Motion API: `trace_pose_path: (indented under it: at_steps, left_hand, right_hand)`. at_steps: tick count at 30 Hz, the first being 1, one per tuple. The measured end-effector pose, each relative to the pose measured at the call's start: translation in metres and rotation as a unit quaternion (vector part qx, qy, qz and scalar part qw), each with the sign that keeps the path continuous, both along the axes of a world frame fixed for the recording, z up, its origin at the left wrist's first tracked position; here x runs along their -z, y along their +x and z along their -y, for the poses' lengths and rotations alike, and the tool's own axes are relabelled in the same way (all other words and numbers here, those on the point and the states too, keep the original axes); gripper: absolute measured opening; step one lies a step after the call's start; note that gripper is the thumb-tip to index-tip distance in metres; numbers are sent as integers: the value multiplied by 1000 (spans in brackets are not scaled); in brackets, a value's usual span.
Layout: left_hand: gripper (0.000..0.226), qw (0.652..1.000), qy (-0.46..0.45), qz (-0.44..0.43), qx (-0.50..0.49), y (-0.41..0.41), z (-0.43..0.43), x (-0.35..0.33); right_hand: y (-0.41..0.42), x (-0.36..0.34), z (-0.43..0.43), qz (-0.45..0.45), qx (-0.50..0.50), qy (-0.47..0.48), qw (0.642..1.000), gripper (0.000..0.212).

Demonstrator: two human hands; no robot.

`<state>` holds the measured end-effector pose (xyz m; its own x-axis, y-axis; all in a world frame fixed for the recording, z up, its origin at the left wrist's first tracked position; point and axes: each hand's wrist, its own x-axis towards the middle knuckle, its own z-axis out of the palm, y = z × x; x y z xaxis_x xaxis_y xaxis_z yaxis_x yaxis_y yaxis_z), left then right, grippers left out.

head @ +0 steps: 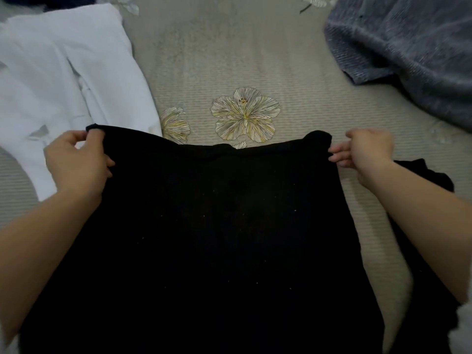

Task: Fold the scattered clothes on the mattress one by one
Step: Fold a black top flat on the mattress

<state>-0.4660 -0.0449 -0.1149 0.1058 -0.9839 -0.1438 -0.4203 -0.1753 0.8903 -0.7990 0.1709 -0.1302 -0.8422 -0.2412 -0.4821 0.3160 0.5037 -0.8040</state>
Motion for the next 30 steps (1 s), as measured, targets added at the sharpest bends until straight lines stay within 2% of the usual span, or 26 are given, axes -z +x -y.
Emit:
trace_pose_path:
  at_steps: [2, 5, 7, 10, 14, 17, 20, 22, 24, 26, 27, 28, 30]
  left_hand:
    - [18, 1000, 3, 8, 22, 1, 2, 0]
    - [9, 999, 30, 3, 35, 3, 7, -3]
    - [13, 998, 61, -11, 18, 3, 10, -8]
    - [22, 993, 98, -46, -38, 2, 16, -19]
    - [17, 992, 88, -32, -80, 3, 31, -38]
    - [15, 995, 72, -5, -67, 1, 43, -42]
    - [24, 995, 100, -6, 10, -6, 41, -23]
    - [43, 993, 94, 49, 58, -9, 30, -8]
    - [59, 975, 24, 189, 110, -11, 8, 1]
    - [60, 929, -115, 278, 215, -14, -31, 7]
    - [58, 895, -173, 295, 288, -17, -53, 13]
    - [58, 858, -201, 309, 357, -20, -79, 20]
    - [62, 797, -171, 330, 476, -26, -133, 35]
  right_hand:
    - [0, 0, -4, 60, -87, 21, 994, 20]
    - [5, 4, -7, 62, -153, 38, 986, 18]
    - [3, 8, -4, 40, -128, 35, 990, 4]
    - [-3, 13, -1, 30, -32, 27, 999, 10]
    - [-15, 12, 1, 21, 64, 19, 998, 16]
    - [-20, 17, 6, 14, 76, -5, 997, 17]
    - [-16, 23, 9, -6, 46, -21, 999, 33]
    - [-8, 25, 4, -18, 14, -27, 999, 48]
    - [6, 18, -5, -88, -35, -8, 995, 53]
    - [26, 13, -25, -223, -164, 50, 960, 50]
    - [36, 14, -37, -294, -250, 93, 918, 50]
    - [45, 19, -50, -347, -335, 138, 865, 52]
    - [56, 28, -74, -373, -454, 227, 776, 62]
